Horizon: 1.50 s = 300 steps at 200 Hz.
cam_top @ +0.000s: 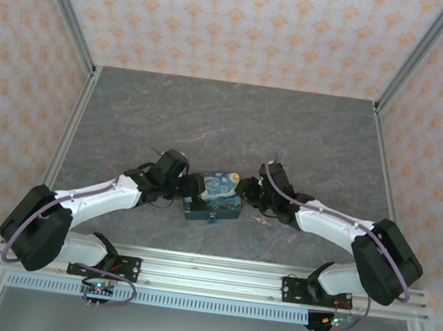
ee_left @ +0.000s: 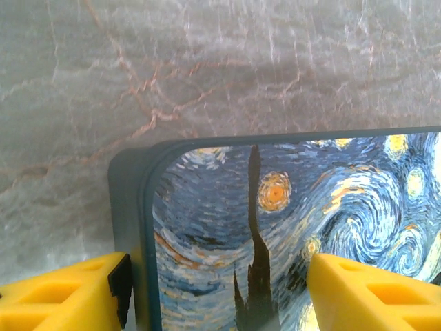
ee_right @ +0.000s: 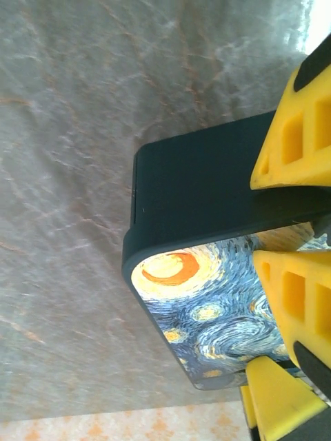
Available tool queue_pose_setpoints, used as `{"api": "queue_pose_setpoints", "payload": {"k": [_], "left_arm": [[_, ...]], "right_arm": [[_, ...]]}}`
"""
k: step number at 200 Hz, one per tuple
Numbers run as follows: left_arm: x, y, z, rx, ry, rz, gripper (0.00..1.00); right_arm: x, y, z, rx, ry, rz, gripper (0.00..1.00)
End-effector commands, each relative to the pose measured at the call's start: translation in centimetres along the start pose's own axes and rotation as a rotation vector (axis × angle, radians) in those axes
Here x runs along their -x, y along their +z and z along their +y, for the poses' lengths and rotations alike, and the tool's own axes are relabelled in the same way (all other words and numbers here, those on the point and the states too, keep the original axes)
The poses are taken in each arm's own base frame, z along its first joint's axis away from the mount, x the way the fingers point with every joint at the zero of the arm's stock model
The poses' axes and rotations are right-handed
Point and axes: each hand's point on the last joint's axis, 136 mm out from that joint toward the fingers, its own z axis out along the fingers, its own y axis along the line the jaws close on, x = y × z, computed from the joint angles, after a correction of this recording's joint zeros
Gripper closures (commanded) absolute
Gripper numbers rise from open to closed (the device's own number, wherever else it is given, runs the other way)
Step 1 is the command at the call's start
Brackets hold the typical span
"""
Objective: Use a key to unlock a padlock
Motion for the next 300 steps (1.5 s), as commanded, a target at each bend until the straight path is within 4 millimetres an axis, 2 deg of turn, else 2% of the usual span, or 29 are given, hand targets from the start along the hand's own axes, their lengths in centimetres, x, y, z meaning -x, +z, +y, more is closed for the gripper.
{"api": "queue_pose_setpoints", "payload": {"k": [1, 23, 50, 89, 102, 121, 127, 149, 176, 201, 227, 241, 300], "left_arm": [[1.5, 1.2, -2.4, -0.044, 0.043, -0.008, 0.33], [3.1, 2.6, -2.7, -0.047, 0.033, -0.007, 0.32], [5.3, 4.0, -2.7, -0.055, 0.004, -0.012, 0.32], [6.6, 4.4, -2.7, -0.053, 0.014, -0.013, 0.28], [6.5, 4.5, -2.4, -0.047, 0.013, -0.01, 0.26], [6.8, 4.4, -1.9, -0.037, 0.011, -0.014, 0.19], [6.9, 4.3, -1.6, -0.032, 0.008, -0.017, 0.17], [8.0, 3.4, -0.3, -0.018, -0.015, -0.042, 0.08], [9.3, 1.4, 1.4, 0.002, -0.031, -0.074, 0.01], [9.7, -0.8, 2.5, 0.013, -0.043, -0.107, 0.0], [9.2, -2.6, 2.1, -0.018, -0.067, -0.124, 0.0], [8.8, -3.3, 1.7, -0.047, -0.091, -0.129, 0.0], [8.1, -4.6, -0.4, -0.113, -0.103, -0.136, 0.0]], "right_arm": [[1.8, 1.0, 0.1, -0.023, 0.029, -0.062, 0.76], [3.6, 1.7, -0.5, -0.038, 0.07, -0.101, 0.76], [5.4, 2.4, -0.3, -0.033, 0.099, -0.129, 0.76], [6.1, 3.7, 0.0, -0.031, 0.111, -0.116, 0.75], [6.1, 3.9, 0.1, -0.026, 0.108, -0.11, 0.68], [6.5, 3.1, 0.2, -0.016, 0.103, -0.122, 0.46], [6.6, 2.6, 0.2, -0.015, 0.1, -0.131, 0.42], [7.0, 0.0, 0.1, -0.029, 0.074, -0.175, 0.37], [5.9, -3.1, -1.6, -0.112, 0.004, -0.174, 0.35], [3.6, -3.9, -4.4, -0.206, -0.066, -0.098, 0.35], [1.7, -3.3, -7.2, -0.284, -0.111, -0.024, 0.37], [1.2, -2.7, -8.0, -0.304, -0.126, 0.009, 0.38], [-1.7, -0.4, -9.3, -0.323, -0.145, 0.153, 0.44]]}}
